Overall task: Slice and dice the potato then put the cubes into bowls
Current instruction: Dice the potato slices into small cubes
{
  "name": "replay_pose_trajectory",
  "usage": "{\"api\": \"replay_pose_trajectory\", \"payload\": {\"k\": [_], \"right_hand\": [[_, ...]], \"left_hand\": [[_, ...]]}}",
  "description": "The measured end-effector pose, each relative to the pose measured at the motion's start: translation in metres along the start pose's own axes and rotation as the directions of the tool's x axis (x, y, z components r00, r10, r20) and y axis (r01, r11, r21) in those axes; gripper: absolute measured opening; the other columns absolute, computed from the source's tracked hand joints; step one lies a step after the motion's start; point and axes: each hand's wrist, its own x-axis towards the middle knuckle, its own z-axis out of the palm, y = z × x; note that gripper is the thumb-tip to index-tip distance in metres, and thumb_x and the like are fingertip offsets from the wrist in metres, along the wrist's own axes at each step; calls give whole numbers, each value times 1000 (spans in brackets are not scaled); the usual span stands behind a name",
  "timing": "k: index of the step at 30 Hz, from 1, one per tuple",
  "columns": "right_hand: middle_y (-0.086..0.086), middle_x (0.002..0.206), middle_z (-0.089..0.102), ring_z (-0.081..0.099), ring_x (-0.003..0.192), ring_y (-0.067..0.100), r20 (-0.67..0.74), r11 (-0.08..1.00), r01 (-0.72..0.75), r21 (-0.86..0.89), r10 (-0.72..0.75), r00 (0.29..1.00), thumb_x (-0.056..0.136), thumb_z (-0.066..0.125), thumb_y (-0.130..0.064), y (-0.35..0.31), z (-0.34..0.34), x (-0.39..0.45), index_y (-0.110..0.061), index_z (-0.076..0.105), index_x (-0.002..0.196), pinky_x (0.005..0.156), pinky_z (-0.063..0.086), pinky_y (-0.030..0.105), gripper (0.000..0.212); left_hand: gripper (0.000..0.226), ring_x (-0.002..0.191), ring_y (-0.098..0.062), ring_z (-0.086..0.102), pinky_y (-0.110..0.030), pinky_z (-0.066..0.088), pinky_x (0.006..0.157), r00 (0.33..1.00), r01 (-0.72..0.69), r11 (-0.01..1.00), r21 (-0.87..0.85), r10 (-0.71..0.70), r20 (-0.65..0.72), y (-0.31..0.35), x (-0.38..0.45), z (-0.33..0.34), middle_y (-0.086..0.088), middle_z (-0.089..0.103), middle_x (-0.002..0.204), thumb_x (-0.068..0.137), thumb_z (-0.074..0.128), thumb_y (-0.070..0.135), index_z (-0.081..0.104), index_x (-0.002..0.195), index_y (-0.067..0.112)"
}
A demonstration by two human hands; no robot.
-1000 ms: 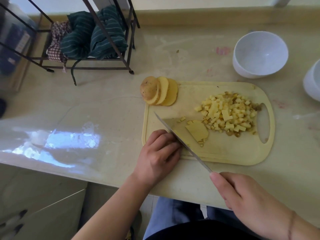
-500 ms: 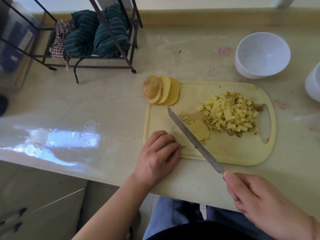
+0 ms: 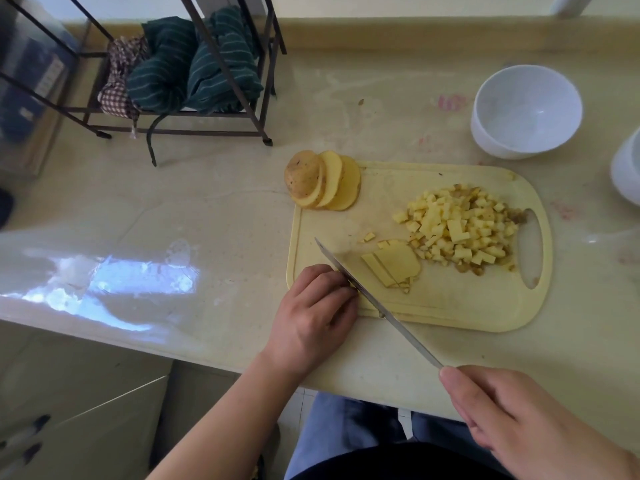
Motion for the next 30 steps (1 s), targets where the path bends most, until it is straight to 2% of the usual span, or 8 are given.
{"api": "replay_pose_trajectory", "payload": {"k": [3,7,11,16,19,23,27,30], "right_hand": [[-9,46,53,45,45,4,-17,999,-19,-30,19,1000,84,33,-61,2,-2,-4,-14,45,63,53,33,16,53],[-8,50,54,47,47,4,-60,997,-47,-59,44,997,75,24,-73,2,-2,-7,-22,49,67,56,38,21,57],[-6,52,57,52,50,6,-62,996,-20,-84,15,998,76,21,-73,-5,3,8,-14,42,60,57,41,20,65],[-1,50,37,34,47,8,-98,993,93,-75,-100,990,81,26,-74,-6,10,32,-12,36,61,52,33,28,66],[-2,51,32,28,46,7,-94,996,87,-12,-88,992,84,26,-76,-1,5,33,-11,34,62,48,28,22,69],[-5,45,28,23,39,6,-58,993,0,120,7,998,81,33,-67,-1,-4,25,-12,36,62,38,23,12,59],[-5,43,32,28,40,5,-65,996,24,80,-19,998,76,30,-81,0,-3,22,-13,37,61,39,26,13,69],[-6,44,34,29,40,5,-45,997,33,75,-30,999,76,29,-82,-1,-3,19,-15,38,62,42,27,14,69]], "left_hand": [[4,90,-35,67,-37,55,82,1000,1,1000,-3,-1,4,-1,0,0,-14,72,94,87,76,-1,76,86,-4],[3,90,-34,67,-37,55,82,1000,1,1000,-4,-1,5,-1,0,0,-14,72,94,86,76,0,77,87,-4],[6,93,-32,66,-35,55,85,1000,-7,1000,-8,7,-10,-1,1,0,-14,73,94,88,74,2,78,88,-3],[3,89,-32,66,-35,56,80,1000,1,1000,-11,-1,-19,-2,0,0,-13,71,88,85,78,0,78,87,-3],[4,86,-31,66,-35,55,78,1000,3,1000,1,-3,-20,-2,-1,1,-12,70,85,83,81,0,78,86,-2],[5,85,-32,65,-35,55,78,1000,4,1000,17,-3,-24,-2,-1,1,-12,69,84,85,81,1,78,86,-2],[4,86,-32,65,-34,54,80,1000,3,1000,9,-2,-30,1,-1,-1,-13,69,88,85,80,0,78,86,-3],[3,87,-31,64,-33,54,82,999,7,1000,21,-6,-34,2,-4,-6,-14,69,89,85,79,0,77,85,-3]]}}
